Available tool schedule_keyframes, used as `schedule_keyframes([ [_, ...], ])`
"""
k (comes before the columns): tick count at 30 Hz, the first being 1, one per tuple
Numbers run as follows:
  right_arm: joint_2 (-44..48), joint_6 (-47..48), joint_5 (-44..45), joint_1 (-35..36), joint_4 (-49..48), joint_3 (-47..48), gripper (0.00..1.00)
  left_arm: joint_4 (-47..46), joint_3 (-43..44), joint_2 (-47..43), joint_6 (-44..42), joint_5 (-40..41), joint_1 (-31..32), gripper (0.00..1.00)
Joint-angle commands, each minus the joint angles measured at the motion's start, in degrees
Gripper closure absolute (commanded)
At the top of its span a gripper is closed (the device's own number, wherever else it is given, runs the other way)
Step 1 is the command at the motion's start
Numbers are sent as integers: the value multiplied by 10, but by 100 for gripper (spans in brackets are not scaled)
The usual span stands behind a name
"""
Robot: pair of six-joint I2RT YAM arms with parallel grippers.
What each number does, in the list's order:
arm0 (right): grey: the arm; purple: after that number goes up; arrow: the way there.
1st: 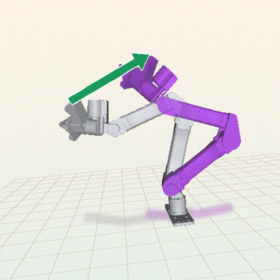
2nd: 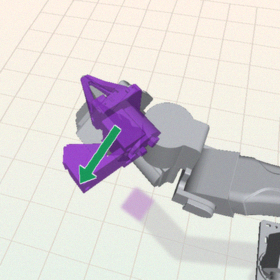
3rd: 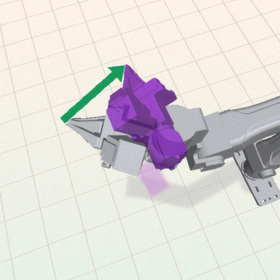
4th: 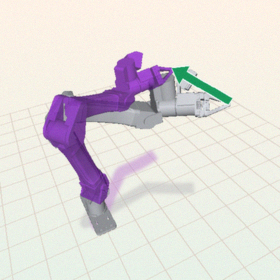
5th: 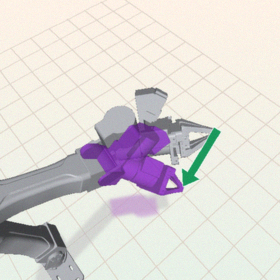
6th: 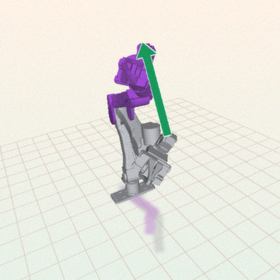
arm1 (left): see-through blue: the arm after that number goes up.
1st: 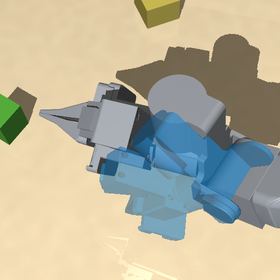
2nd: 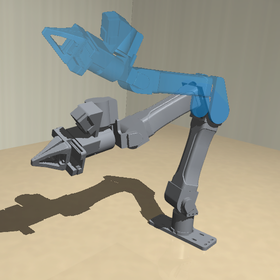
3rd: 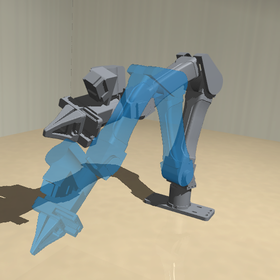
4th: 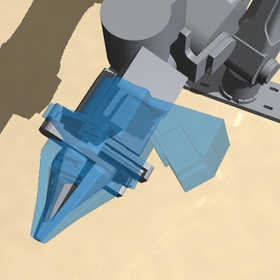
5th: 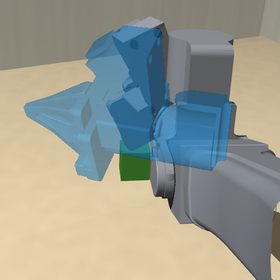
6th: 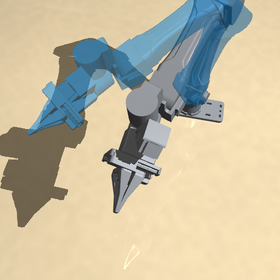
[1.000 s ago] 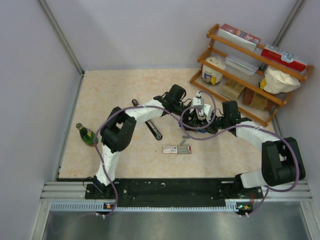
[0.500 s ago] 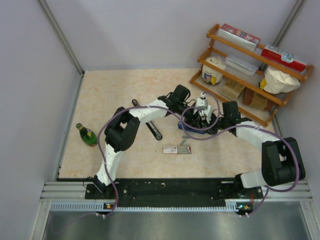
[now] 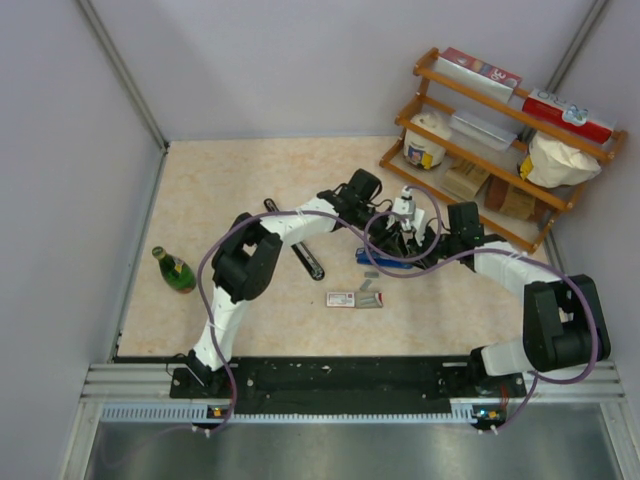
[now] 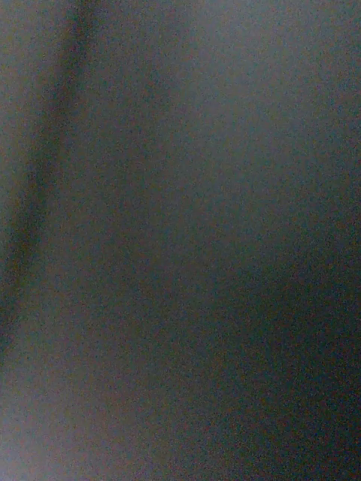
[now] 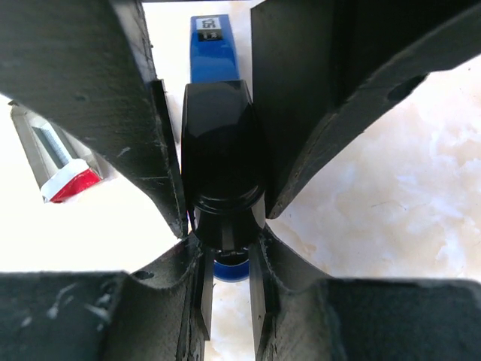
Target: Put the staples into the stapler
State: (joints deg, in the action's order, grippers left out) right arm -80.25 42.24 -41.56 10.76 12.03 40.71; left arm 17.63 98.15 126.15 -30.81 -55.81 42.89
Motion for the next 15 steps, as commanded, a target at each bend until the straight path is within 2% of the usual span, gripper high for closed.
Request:
schedule_keyframes([
  [1, 19, 25, -31, 0, -25, 34, 100, 33, 4, 7, 4, 8, 3, 70],
  [6, 23, 25, -33, -2, -23, 35, 100, 32, -10, 3, -5, 15, 3, 73],
  [10, 18, 29, -25, -3, -24, 32, 100, 31, -15, -3, 4, 22, 4, 98],
  [15, 5, 46, 6, -2, -23, 30, 100, 18, -21, -37, 22, 29, -10, 100],
])
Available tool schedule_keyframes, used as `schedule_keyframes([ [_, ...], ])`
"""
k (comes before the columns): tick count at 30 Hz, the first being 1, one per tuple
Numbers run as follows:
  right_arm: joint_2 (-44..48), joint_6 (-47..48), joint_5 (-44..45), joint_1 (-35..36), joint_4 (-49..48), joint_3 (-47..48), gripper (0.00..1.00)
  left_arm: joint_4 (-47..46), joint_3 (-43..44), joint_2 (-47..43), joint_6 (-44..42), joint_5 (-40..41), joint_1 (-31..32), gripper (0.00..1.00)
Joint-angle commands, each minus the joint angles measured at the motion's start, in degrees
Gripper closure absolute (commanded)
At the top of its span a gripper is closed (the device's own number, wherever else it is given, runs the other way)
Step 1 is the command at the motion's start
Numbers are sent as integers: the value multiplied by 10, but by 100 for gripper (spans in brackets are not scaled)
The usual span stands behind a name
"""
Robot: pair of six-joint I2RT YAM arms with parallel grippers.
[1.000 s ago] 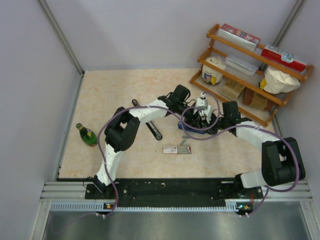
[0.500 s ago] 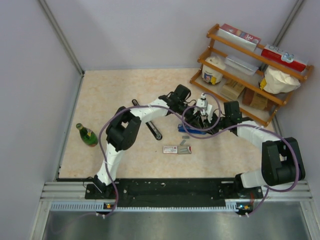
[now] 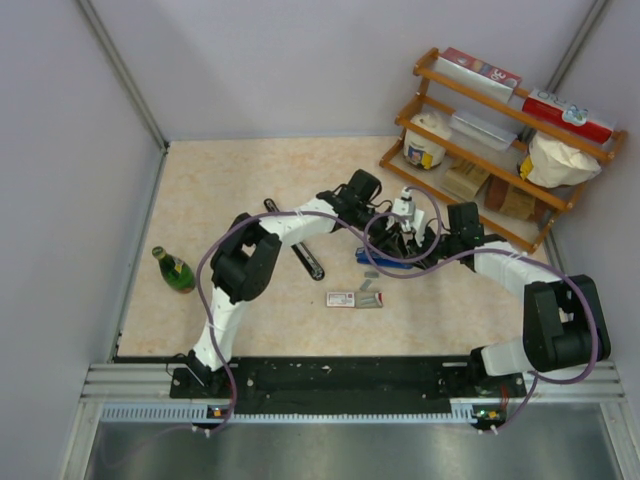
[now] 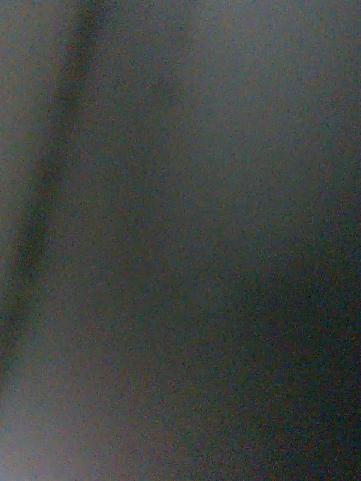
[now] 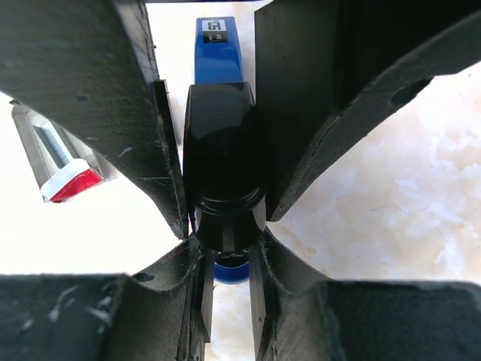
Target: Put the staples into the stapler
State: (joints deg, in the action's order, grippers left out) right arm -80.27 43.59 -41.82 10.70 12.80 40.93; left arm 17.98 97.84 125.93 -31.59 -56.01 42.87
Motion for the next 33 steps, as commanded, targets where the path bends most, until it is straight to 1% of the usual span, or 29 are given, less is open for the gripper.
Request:
schedule_keyframes([
  [1, 5, 34, 13, -2, -29, 28, 100, 9, -21, -46, 34, 29, -16, 100],
  [9, -8, 52, 53, -2, -30, 25, 100, -30, -70, -130, 44, 34, -84, 100],
  [16, -26, 52, 82, -2, -30, 32, 100, -32, -100, -171, 39, 35, -131, 100],
  [23, -29, 56, 108, -2, -30, 35, 100, 4, -119, -193, 13, 144, -154, 100],
  [28, -30, 66, 127, -2, -29, 35, 100, -11, -147, -215, 4, 226, -166, 100],
  [33, -33, 72, 147, -2, -28, 35, 100, -12, -165, -221, -14, 287, -171, 100],
])
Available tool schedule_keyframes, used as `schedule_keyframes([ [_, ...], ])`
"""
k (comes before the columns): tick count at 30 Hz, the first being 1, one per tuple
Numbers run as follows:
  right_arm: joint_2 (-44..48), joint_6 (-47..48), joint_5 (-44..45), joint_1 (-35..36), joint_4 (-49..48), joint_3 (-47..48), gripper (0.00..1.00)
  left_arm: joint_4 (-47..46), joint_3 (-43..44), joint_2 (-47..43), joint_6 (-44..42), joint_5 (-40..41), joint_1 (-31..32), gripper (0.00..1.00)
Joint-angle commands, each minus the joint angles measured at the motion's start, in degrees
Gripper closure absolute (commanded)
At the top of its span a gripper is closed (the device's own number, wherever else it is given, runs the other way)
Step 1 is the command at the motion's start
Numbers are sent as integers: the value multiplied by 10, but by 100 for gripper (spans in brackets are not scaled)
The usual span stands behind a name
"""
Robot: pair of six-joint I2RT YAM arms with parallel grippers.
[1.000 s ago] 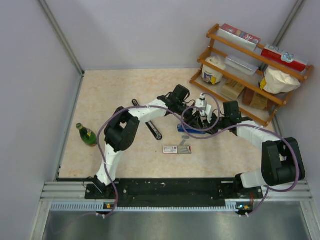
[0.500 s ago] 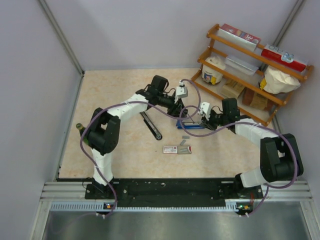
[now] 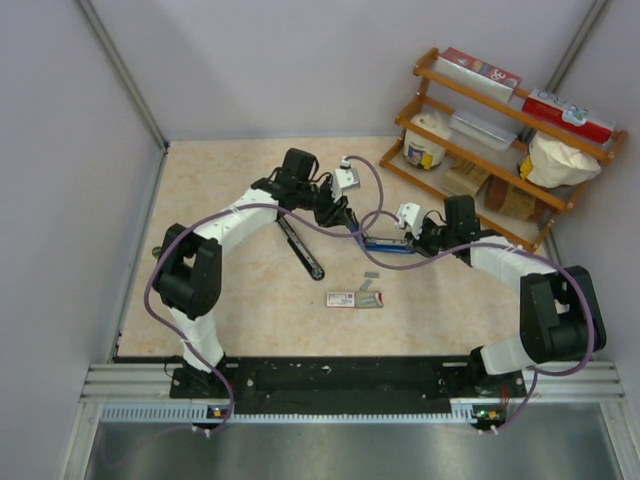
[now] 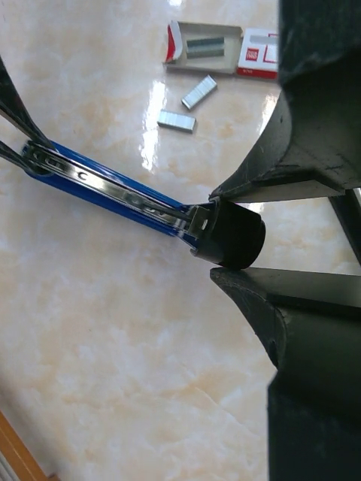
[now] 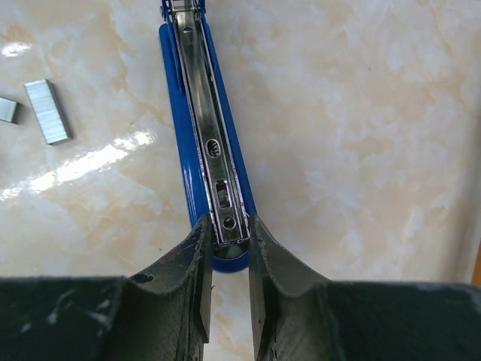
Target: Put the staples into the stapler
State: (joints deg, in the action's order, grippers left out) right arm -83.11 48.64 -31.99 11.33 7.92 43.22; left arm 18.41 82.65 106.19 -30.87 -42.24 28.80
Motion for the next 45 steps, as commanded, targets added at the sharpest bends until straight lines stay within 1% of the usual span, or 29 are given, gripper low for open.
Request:
schedule_keyframes([
  [1, -5, 22, 51, -9, 20, 12, 100, -14, -14, -23, -26, 161, -30, 100],
  [7, -6, 27, 60, -8, 21, 11, 100, 25, 2, 4, -66, 228, -30, 100],
  [11, -9, 30, 66, -8, 20, 10, 100, 65, 39, 37, -86, 261, -30, 100],
  [17, -18, 35, 69, -7, 26, 10, 100, 112, 80, 81, -127, 296, -23, 100],
  [23, -19, 36, 70, -6, 26, 11, 100, 136, 114, 116, -147, 317, -14, 100],
  [24, -19, 37, 70, -6, 27, 11, 100, 138, 118, 120, -147, 319, -12, 99],
  [26, -21, 38, 71, -7, 27, 10, 100, 138, 124, 120, -140, 320, -10, 91],
  [27, -21, 39, 73, -6, 28, 10, 100, 136, 129, 118, -133, 320, -9, 82],
  [29, -25, 40, 78, -4, 30, 11, 100, 127, 135, 106, -111, 318, -10, 59],
  [30, -29, 38, 83, -2, 31, 12, 100, 121, 136, 97, -102, 314, -9, 51],
  [32, -34, 30, 90, 4, 30, 15, 100, 109, 136, 66, -82, 305, -9, 41],
  [33, -40, 21, 104, 9, 25, 18, 100, 104, 135, 51, -68, 300, -9, 38],
  [34, -47, 10, 114, 14, 22, 22, 100, 103, 135, 33, -57, 296, -9, 36],
  [35, -53, -4, 126, 18, 20, 29, 100, 104, 134, 16, -46, 295, -9, 31],
  [37, -62, -35, 134, 28, 24, 47, 100, 112, 127, -20, -30, 296, -9, 30],
  [38, -64, -48, 137, 32, 26, 55, 100, 116, 119, -39, -23, 299, -11, 27],
  [39, -65, -57, 143, 41, 27, 62, 100, 118, 105, -62, -17, 301, -10, 15],
  [40, -65, -65, 150, 49, 26, 68, 100, 120, 89, -89, -13, 304, -13, 14],
  [41, -65, -82, 159, 56, 26, 77, 100, 120, 66, -112, -5, 304, -15, 6],
  [42, -67, -98, 162, 63, 28, 80, 100, 122, 42, -141, 0, 299, -20, 1],
  [45, -76, -144, 172, 82, 37, 106, 100, 128, -24, -224, 19, 278, -40, 1],
])
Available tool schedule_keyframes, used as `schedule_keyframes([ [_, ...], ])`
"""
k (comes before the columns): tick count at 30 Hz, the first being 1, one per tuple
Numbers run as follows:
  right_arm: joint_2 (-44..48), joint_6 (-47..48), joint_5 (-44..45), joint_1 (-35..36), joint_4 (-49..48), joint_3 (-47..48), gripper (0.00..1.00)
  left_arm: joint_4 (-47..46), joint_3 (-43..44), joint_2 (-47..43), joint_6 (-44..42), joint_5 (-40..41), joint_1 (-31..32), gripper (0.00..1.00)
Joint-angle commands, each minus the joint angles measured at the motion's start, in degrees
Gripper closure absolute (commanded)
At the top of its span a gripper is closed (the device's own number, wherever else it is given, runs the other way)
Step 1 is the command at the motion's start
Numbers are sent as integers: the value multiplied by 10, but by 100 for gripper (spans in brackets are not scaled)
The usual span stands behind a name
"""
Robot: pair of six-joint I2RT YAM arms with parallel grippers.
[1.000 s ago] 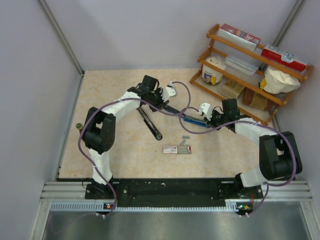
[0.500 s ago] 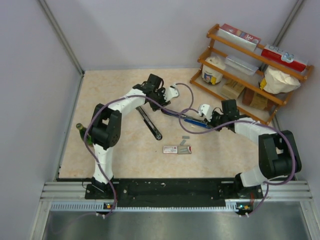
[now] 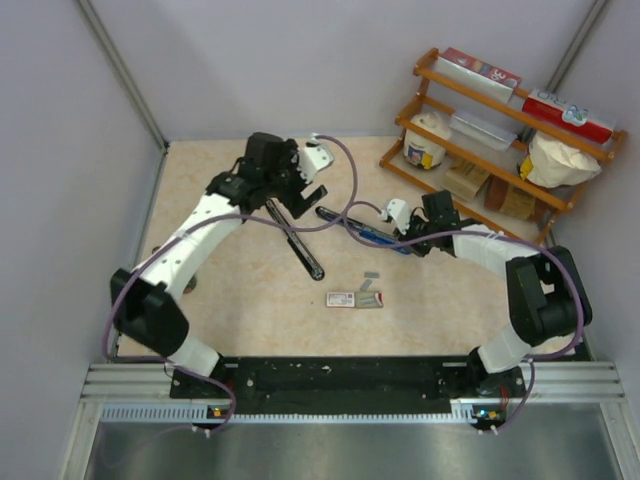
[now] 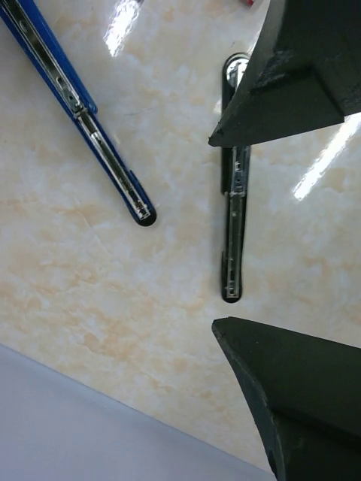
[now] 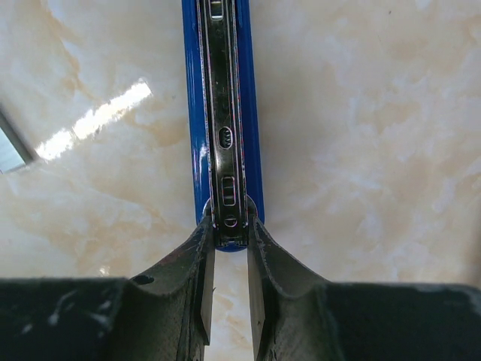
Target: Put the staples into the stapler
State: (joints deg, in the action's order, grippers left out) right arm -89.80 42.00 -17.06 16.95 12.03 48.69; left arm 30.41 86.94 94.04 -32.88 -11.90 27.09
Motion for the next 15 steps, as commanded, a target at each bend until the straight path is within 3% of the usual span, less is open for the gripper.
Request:
schedule_keyframes([
  [1, -15, -95, 27, 32, 4, 63, 100, 10, -88, -125, 48, -21, -29, 1],
  [8, -63, -174, 78, 99, 29, 100, 100, 62, -209, -306, 73, 21, -57, 1],
  [15, -121, -216, 136, 135, 54, 138, 100, 14, -334, -460, 106, 83, -71, 1],
])
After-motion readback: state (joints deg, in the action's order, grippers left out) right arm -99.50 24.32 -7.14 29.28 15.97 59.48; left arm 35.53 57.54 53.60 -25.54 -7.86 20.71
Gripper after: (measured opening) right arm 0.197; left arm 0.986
